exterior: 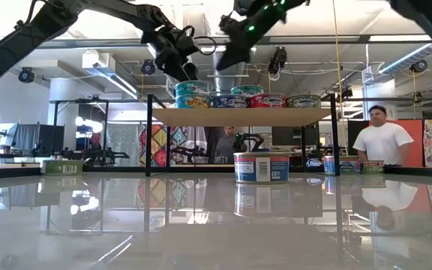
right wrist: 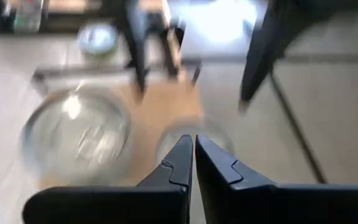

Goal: Stack canned seafood by type on shelf
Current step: Stack the yellow-blue tuna can on top of the other yellow-blue tuna can on the shelf

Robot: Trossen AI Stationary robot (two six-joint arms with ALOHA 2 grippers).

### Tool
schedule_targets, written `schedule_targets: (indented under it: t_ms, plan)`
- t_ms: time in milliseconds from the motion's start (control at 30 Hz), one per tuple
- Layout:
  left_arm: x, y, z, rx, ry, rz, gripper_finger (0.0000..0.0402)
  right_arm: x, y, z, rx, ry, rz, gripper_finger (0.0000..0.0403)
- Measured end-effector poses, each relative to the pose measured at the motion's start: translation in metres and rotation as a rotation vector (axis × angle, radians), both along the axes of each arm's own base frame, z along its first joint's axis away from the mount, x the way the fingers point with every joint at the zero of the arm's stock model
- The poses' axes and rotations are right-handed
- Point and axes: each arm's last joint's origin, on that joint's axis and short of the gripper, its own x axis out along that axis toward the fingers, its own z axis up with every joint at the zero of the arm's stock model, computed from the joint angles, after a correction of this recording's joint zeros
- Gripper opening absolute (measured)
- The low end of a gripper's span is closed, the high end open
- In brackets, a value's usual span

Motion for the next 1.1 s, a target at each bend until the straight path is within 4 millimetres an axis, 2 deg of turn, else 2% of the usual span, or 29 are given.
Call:
schedule_targets:
  t_ms: [133, 300, 567, 867, 1100]
  plan:
    - [-0.011, 0.003, 0.007, -0.020, -0.016, 0.051, 0.0400, -0.023, 0.014, 0.006, 0.068, 0.141, -0.063, 0.0013]
    - [-0.025, 0.006, 0.015, -0.109, -0.090, 0.055, 0.0400, -0.035, 0.018, 0.002, 0.095, 0.261, -0.147, 0.0013]
    - [-0.026, 0.004, 0.014, -0.151, -0.080, 0.071, 0.0400, -0.024, 0.011, -0.019, 0.116, 0.302, -0.129, 0.0013]
    - [-0.029, 0.001, 0.012, -0.185, -0.051, 0.078, 0.0400, -0.005, 0.000, -0.036, 0.096, 0.261, -0.077, 0.0013]
    - [-0.030, 0.000, 0.011, -0.198, -0.037, 0.081, 0.0400, -0.002, -0.001, -0.031, 0.060, 0.214, -0.059, 0.0013]
